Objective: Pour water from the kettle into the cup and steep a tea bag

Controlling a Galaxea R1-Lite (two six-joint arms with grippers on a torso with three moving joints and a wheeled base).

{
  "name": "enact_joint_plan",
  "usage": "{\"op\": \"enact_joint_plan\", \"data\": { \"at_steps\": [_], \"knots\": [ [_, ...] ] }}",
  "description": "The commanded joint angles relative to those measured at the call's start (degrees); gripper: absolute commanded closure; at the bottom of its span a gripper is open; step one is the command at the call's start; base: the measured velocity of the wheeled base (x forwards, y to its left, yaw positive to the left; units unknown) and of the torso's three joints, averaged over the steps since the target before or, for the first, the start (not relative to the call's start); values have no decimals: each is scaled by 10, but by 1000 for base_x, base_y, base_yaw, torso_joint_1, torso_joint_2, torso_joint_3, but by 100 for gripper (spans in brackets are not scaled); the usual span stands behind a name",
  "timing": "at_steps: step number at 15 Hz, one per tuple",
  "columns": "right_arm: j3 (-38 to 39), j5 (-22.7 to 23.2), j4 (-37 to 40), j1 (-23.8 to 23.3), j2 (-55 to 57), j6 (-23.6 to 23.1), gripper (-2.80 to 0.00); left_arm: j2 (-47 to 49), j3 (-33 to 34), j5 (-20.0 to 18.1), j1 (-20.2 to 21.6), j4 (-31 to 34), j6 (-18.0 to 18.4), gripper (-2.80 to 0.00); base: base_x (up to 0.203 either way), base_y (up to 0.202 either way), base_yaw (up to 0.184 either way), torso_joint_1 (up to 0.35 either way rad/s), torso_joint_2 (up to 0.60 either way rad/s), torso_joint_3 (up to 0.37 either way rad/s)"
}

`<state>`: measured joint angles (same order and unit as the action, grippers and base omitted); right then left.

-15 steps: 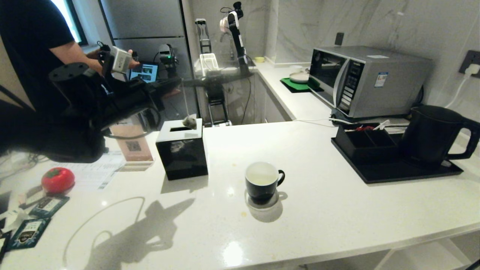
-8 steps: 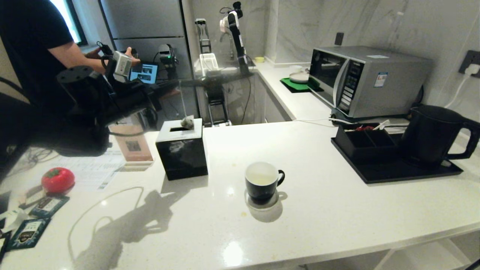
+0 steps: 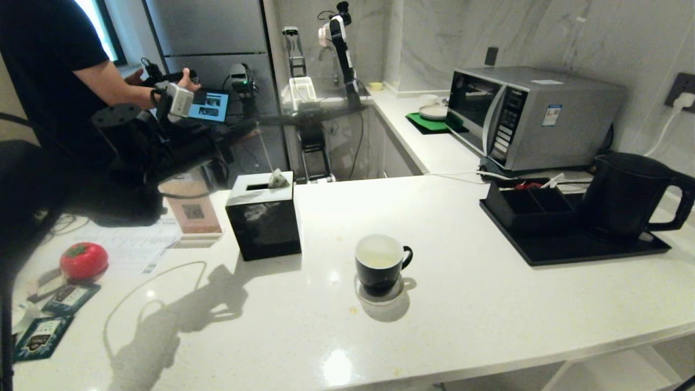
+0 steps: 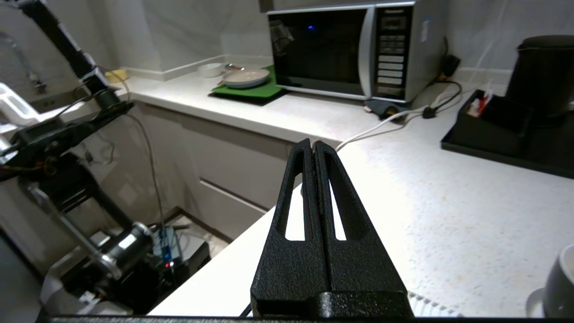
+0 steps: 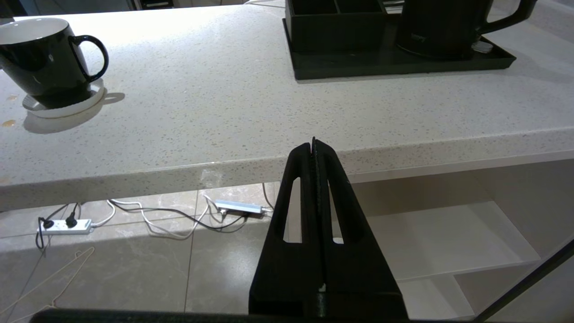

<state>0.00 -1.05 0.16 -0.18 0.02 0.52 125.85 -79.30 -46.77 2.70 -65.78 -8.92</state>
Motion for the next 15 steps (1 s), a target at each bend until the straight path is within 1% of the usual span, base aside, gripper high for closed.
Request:
{"op": "enact_joint_plan", "data": {
  "at_steps": [1,3,10,15],
  "knots": [
    [0,0,0,0,0,0,0,14,3,-3,8,-10,1,0,0,0,0,0,0,0],
    [0,0,0,0,0,0,0,27,2,-5,15,-31,1,0,0,0,0,0,0,0],
    [0,0,0,0,0,0,0,25,3,-5,15,-34,1,0,0,0,0,0,0,0],
    [0,0,0,0,0,0,0,26,13,-5,16,-52,1,0,0,0,0,0,0,0]
  ]
}}
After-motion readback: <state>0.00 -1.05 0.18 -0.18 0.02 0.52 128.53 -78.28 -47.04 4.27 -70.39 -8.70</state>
